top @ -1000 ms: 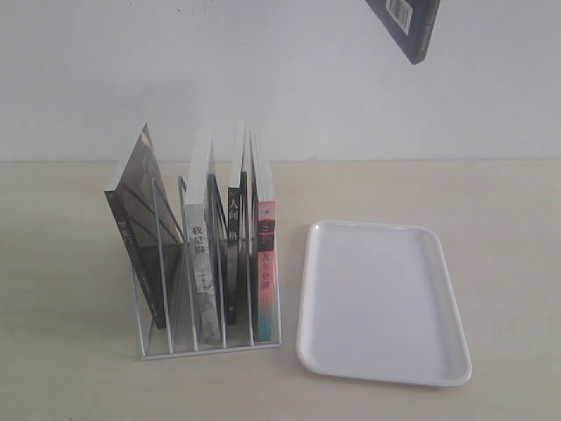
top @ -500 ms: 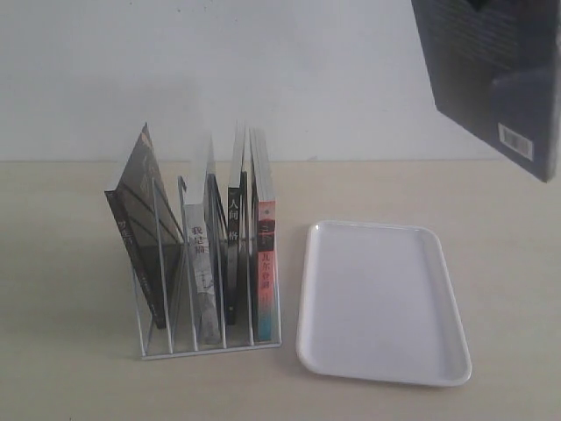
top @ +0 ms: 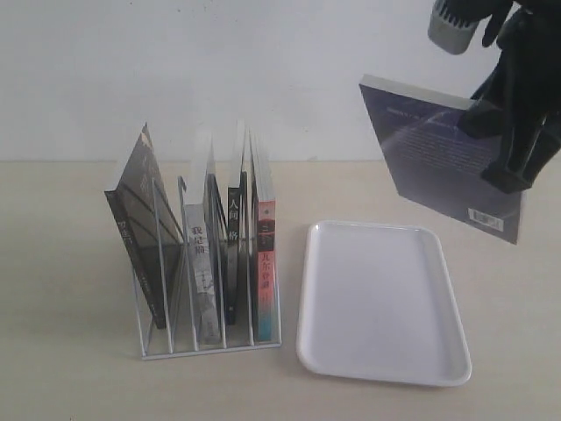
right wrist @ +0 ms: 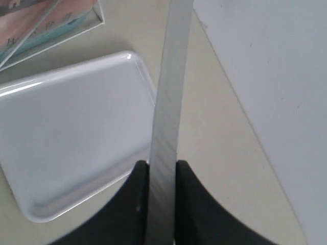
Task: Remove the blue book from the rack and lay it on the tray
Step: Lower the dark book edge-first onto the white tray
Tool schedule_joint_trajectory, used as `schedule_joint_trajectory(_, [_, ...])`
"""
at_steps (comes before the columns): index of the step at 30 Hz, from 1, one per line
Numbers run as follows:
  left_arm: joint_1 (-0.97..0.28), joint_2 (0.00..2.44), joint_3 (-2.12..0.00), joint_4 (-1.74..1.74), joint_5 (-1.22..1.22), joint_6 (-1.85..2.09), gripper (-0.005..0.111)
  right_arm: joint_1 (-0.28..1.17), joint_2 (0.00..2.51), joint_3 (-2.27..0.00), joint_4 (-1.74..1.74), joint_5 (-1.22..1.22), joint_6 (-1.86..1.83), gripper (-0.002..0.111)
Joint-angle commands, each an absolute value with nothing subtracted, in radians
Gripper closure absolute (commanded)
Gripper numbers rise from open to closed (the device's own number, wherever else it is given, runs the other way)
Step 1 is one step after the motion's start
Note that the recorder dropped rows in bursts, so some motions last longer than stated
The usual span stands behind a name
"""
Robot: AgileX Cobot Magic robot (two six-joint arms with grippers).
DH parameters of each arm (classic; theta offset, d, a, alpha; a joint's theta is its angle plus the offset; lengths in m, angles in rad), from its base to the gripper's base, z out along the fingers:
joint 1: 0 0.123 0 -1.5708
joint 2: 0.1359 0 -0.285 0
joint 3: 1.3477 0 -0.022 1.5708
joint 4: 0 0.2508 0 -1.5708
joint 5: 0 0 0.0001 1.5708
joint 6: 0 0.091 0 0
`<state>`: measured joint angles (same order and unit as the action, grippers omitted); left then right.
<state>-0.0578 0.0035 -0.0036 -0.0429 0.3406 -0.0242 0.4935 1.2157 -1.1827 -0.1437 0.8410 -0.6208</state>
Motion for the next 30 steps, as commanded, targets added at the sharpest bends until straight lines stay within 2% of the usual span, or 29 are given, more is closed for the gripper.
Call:
schedule_joint_trajectory(1, [-0.054, 0.0, 0.0, -0.04, 0.34, -0.033, 0.101, 0.475, 1.232, -1.139, -0.111, 0.737, -0.76, 0.108])
schedule_joint_trajectory(9, [-0.054, 0.0, 0.0, -0.04, 0.34, -0.033, 0.101, 0.475, 1.34, -1.137, 0.014, 0.644, -0.837, 0.108])
schedule_joint_trajectory(30, [-0.054, 0.0, 0.0, -0.04, 0.34, -0.033, 0.101, 0.472, 1.549, -1.137, 0.014, 0.454, -0.892, 0.108])
